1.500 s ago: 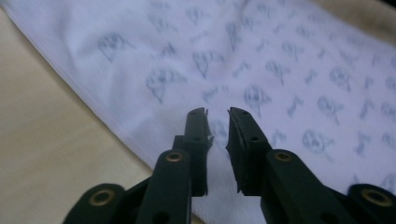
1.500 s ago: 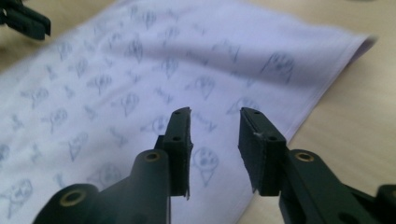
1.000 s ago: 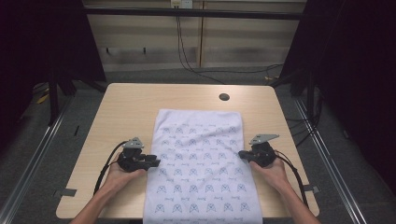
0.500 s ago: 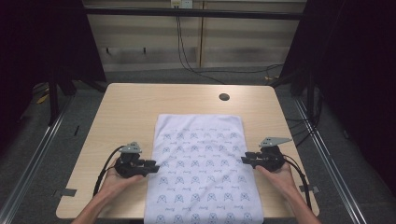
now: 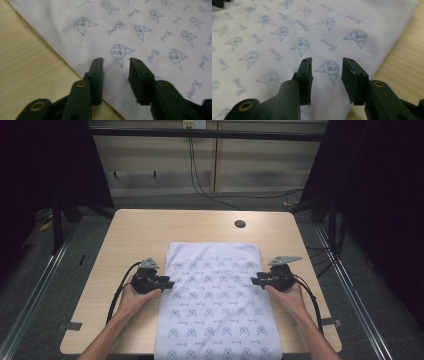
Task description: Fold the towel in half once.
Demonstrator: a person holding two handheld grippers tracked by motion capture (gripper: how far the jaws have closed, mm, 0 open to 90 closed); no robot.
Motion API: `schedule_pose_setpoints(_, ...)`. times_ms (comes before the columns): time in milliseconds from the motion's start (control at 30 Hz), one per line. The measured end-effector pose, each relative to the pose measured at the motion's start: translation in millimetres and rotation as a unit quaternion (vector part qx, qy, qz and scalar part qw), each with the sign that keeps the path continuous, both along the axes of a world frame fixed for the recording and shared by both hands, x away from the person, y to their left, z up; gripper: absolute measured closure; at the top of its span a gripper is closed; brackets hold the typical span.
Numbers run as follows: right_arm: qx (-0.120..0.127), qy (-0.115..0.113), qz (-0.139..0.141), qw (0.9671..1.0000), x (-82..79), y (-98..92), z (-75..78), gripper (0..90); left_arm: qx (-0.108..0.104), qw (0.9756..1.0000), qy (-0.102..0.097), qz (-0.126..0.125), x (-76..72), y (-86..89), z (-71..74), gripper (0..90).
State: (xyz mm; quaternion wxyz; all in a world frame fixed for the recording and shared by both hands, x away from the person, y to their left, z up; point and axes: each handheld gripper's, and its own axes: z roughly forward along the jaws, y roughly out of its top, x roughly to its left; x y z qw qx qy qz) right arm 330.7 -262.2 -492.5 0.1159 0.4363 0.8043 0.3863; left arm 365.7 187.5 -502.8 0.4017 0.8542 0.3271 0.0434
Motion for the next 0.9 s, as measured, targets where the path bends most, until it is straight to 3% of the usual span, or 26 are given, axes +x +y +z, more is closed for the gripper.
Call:
schedule_pose_setpoints(67,-0.004,0.003,-0.003,1.0,0.8,-0.8,-1.5,60.8,0.007,1.0,-0.004,-0.001,-0.9,0.6,0.1,70.5)
schedule_pose_setpoints(100,-0.035,0.005,-0.007,0.9994,0.1,-1.7,-6.8,63.0,0.008,0.9999,0.008,-0.004,-3.0,3.2,1.0,82.0)
schedule_pose_setpoints(133,-0.042,0.006,-0.007,0.9991,-1.1,-1.8,-8.5,63.9,0.013,0.9999,0.004,-0.008,-4.8,4.5,1.2,85.4)
schedule_pose_setpoints(200,-0.039,0.004,-0.008,0.9992,-3.2,-2.5,-8.9,67.6,0.013,0.9999,0.002,-0.009,-7.5,6.1,1.1,87.1)
schedule_pose_setpoints(233,-0.051,-0.004,-0.004,0.9987,-6.3,-2.7,-8.6,80.4,0.022,0.9997,-0.004,-0.014,-12.2,7.0,2.2,88.3)
schedule_pose_setpoints(267,-0.047,0.001,-0.005,0.9989,-8.8,-2.2,-8.5,84.9,0.023,0.9996,-0.003,-0.014,-14.9,7.2,2.3,88.4)
schedule_pose_setpoints(400,-0.061,0.003,0.007,0.9981,-21.6,3.2,-5.8,88.7,0.009,0.9997,0.003,-0.021,-25.7,10.0,1.1,88.4)
schedule_pose_setpoints(467,-0.063,0.005,0.013,0.9979,-26.6,4.0,-5.1,88.8,0.009,0.9997,0.006,-0.021,-29.9,11.6,1.4,88.4)
schedule_pose_setpoints(500,-0.056,0.012,0.021,0.9982,-39.0,2.8,-4.7,89.1,0.001,0.9996,0.017,-0.024,-35.3,13.5,1.1,88.4)
schedule_pose_setpoints(533,-0.056,0.012,0.021,0.9982,-39.0,2.8,-4.7,89.1,0.001,0.9996,0.017,-0.024,-35.3,13.5,1.1,88.4)
schedule_pose_setpoints(600,-0.039,0.022,0.031,0.9985,-54.0,-0.5,-4.8,89.4,-0.007,0.999,0.033,-0.03,-41.3,16.1,1.3,88.4)
schedule_pose_setpoints(700,-0.024,0.039,0.045,0.9979,-67.8,-2.6,-4.4,89.4,-0.008,0.9982,0.039,-0.045,-59.1,20.0,2.1,88.4)
schedule_pose_setpoints(733,-0.024,0.039,0.045,0.9979,-67.8,-2.6,-4.4,89.4,-0.008,0.9982,0.039,-0.045,-59.1,20.0,2.1,88.4)
schedule_pose_setpoints(900,-0.029,0.045,0.059,0.9969,-91.7,1.8,-2.6,89.4,0.008,0.9967,0.048,-0.065,-88.3,21.4,6.3,88.5)
